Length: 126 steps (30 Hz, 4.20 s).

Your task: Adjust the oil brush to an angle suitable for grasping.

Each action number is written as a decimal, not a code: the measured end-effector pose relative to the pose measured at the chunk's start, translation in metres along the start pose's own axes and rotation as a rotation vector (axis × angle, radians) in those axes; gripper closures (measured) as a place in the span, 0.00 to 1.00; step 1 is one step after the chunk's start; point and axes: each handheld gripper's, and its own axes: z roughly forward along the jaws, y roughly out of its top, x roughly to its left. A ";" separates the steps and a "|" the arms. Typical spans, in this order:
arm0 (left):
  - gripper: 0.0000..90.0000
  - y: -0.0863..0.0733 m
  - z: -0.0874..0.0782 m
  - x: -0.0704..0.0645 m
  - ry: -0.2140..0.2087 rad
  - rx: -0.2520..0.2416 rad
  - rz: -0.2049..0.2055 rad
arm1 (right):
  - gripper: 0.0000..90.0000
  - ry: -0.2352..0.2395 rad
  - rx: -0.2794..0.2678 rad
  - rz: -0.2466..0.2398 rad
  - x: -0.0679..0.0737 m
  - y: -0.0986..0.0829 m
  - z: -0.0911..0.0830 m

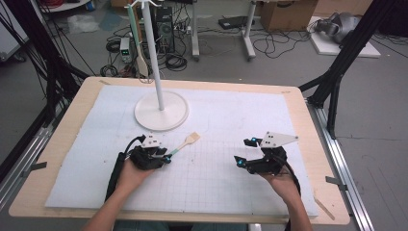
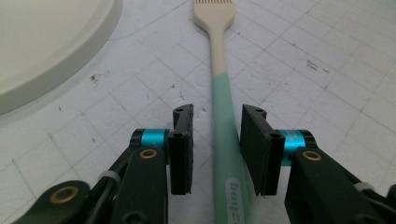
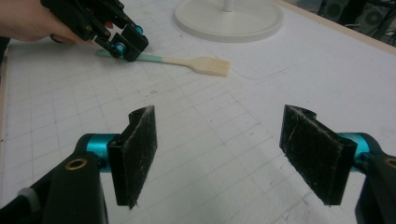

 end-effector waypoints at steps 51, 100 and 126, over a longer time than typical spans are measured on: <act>0.88 0.004 -0.012 0.000 -0.019 -0.058 -0.048 | 0.30 0.004 0.007 -0.004 0.000 -0.002 0.001; 0.88 0.021 -0.049 0.000 -0.079 -0.113 0.010 | 0.30 0.036 0.008 -0.004 0.003 0.000 0.004; 0.88 0.027 -0.076 0.003 -0.148 -0.136 0.063 | 0.30 0.108 0.018 -0.024 0.011 0.017 0.015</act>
